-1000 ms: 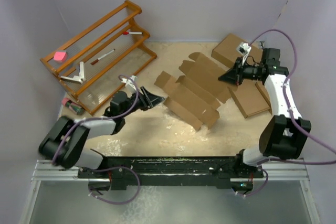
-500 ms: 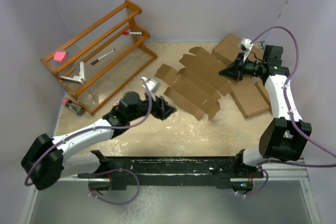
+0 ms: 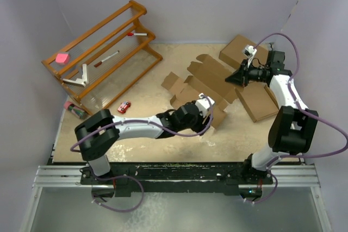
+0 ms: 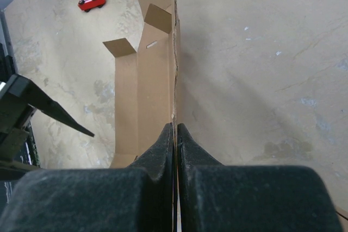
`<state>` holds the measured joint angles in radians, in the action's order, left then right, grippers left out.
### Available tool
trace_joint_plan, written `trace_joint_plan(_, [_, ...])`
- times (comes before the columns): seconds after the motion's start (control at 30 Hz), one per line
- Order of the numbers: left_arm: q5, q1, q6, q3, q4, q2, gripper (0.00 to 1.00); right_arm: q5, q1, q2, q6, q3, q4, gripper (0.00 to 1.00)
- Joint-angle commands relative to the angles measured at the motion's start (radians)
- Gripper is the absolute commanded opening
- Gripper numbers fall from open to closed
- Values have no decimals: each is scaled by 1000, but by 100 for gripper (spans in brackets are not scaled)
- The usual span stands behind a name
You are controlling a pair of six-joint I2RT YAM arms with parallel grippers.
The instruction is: Fold the paper box
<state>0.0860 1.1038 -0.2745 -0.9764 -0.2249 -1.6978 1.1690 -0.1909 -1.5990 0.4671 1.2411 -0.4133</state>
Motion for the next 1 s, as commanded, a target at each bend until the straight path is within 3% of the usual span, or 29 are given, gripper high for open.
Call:
trace_joint_plan(0.0, [76,20,-60,-131,107,-68,70,29,-4,16,11,12,-4,0])
trace_joint_plan(0.27, [82,32,-125,-206,169,-165,69,43,-4,14,11,8,-10,0])
trace_joint_plan(0.67, [265,62,-152,-345,311,-303,69,52,-4,19,11,4,-15,0])
trace_joint_plan(0.97, [294,62,-181,-341,323,-269,61,53,-4,20,11,-2,-17,0])
